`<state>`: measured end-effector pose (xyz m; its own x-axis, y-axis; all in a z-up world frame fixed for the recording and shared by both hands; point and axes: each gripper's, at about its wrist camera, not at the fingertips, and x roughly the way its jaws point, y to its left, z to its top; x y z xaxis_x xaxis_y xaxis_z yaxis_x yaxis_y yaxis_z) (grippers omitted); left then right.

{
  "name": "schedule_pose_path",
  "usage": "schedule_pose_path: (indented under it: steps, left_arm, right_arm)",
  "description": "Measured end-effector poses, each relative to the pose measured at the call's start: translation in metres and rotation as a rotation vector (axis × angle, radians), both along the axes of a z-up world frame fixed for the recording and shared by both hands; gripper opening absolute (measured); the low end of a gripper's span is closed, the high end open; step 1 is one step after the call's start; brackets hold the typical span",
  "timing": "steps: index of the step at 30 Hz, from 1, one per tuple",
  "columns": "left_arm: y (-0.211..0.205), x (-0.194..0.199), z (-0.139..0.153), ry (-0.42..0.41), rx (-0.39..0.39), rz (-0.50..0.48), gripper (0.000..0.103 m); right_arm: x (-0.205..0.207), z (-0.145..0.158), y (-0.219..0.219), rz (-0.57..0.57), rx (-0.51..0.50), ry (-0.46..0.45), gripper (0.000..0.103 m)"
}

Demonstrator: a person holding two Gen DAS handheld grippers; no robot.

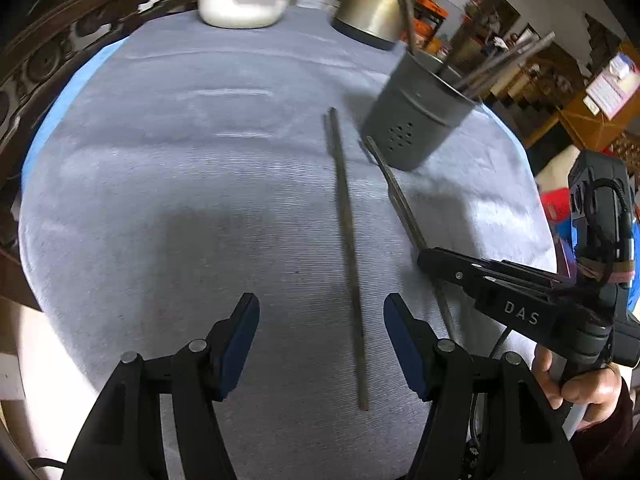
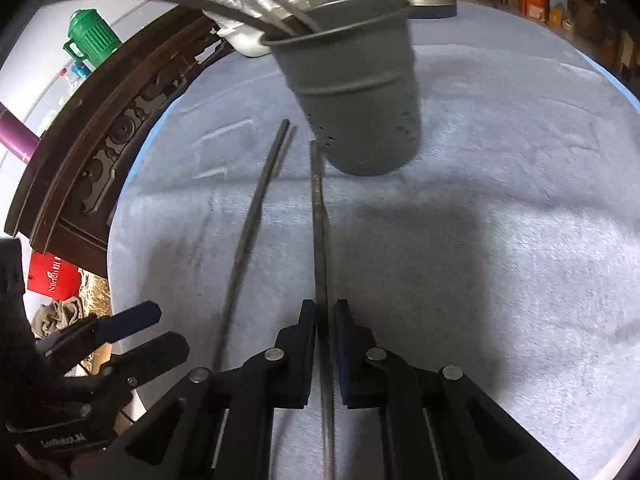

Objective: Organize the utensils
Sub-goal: 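Grasp a dark stick with the right tool while the left tool approaches another stick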

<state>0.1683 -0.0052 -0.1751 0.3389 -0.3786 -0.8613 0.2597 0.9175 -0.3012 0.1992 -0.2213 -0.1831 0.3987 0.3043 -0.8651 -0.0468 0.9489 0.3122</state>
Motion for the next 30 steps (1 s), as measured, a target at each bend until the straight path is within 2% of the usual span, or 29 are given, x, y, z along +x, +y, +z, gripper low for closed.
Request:
schedule_pose_path:
  steps: [4,5,7,9,10,12,14,17,21,29,30]
  left_arm:
    - [-0.014,0.004,-0.007,0.028,0.006,-0.031,0.065]
    - [-0.016,0.004,-0.009,0.033,0.006,-0.041,0.060]
    - [-0.022,0.003,-0.009,0.017,0.025,-0.053,0.056]
    - [-0.028,0.005,-0.011,0.023,0.015,-0.074,0.042]
    - [-0.029,0.005,-0.011,0.017,0.021,-0.074,0.039]
    - [-0.034,0.006,-0.014,0.006,0.034,-0.088,0.019]
    - [-0.034,0.004,-0.016,-0.003,0.044,-0.091,0.009]
    - [-0.032,0.004,-0.018,-0.006,0.035,-0.090,0.006]
    - [-0.026,-0.002,-0.019,0.000,0.019,-0.086,0.006]
    - [-0.017,-0.018,-0.019,0.079,-0.015,-0.108,0.006]
    - [-0.015,-0.017,-0.018,0.087,-0.019,-0.105,0.011]
  right_arm:
    - [-0.005,-0.002,-0.017,-0.020,0.066,0.019,0.010]
    - [-0.005,-0.002,-0.019,-0.025,0.087,0.026,0.010]
    - [-0.006,-0.004,-0.027,-0.043,0.159,0.045,0.015]
    - [-0.005,-0.006,-0.032,-0.060,0.199,0.058,0.015]
    - [-0.006,-0.007,-0.033,-0.065,0.214,0.060,0.015]
    - [-0.007,-0.008,-0.039,-0.073,0.245,0.060,0.015]
    - [-0.008,-0.010,-0.046,-0.085,0.283,0.064,0.015]
    - [-0.010,-0.013,-0.057,-0.103,0.323,0.063,0.014]
    - [-0.010,-0.010,-0.056,-0.100,0.312,0.051,0.014]
    - [-0.005,-0.010,-0.046,-0.100,0.304,0.043,0.014]
    - [-0.005,-0.010,-0.045,-0.100,0.301,0.041,0.015]
